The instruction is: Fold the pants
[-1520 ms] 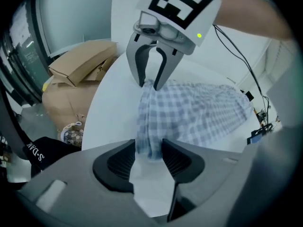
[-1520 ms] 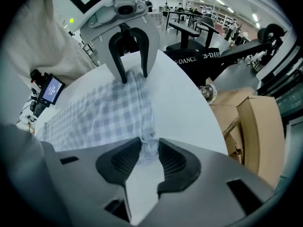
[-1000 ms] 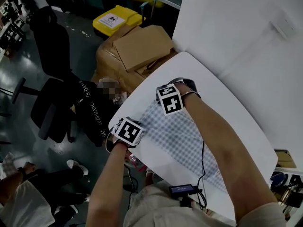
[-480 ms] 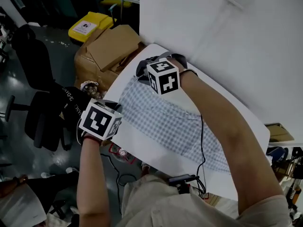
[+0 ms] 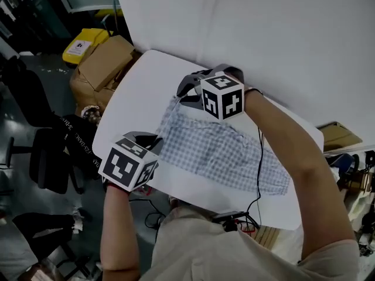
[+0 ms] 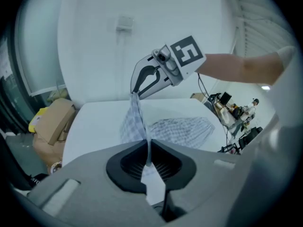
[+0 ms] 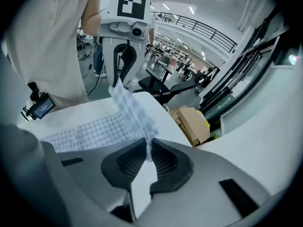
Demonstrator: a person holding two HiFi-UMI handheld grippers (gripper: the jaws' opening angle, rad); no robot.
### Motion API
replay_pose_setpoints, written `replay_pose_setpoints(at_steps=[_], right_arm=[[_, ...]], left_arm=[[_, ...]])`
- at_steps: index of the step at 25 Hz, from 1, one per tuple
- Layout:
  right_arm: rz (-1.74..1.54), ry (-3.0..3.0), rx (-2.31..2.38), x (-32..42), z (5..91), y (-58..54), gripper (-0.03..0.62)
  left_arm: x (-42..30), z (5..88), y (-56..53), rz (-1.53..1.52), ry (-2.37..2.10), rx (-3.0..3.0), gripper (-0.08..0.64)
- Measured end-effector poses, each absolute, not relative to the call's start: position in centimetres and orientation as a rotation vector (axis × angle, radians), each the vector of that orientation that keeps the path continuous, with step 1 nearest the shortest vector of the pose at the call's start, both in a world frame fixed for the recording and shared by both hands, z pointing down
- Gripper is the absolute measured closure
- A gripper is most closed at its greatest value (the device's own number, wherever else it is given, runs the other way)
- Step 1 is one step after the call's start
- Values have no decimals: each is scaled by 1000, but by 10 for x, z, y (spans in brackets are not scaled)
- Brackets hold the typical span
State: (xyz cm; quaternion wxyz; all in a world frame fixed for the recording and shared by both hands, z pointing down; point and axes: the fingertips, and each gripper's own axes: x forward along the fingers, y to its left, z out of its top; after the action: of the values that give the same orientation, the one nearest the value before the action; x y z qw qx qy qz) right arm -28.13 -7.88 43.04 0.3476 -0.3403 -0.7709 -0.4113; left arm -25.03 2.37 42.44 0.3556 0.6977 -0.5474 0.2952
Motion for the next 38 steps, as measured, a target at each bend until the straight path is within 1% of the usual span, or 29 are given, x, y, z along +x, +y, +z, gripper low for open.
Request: replay_pose_setpoints(at_steps=[6, 19, 22, 28, 33, 38], right_arm=[[-992, -2038, -789, -168, 418, -110, 546], [-778, -2046, -626, 54, 434, -151, 546], [-720, -2035, -582, 105, 446, -154, 546], [-613, -1994, -471, 185, 490, -162, 546], [-587, -1910, -458, 220, 537, -162, 545], [-682, -1801, -504, 236, 559, -161, 545]], left_arm=[[-137, 404, -6, 729, -1275, 1971, 528], [103, 413, -50, 701, -859, 2184, 528], [147, 423, -50, 755, -771, 2213, 528], [218, 464, -57, 876, -649, 2212, 528], [255, 513, -57, 958, -583, 2146, 528], [274, 538, -62, 900, -594, 2066, 528]])
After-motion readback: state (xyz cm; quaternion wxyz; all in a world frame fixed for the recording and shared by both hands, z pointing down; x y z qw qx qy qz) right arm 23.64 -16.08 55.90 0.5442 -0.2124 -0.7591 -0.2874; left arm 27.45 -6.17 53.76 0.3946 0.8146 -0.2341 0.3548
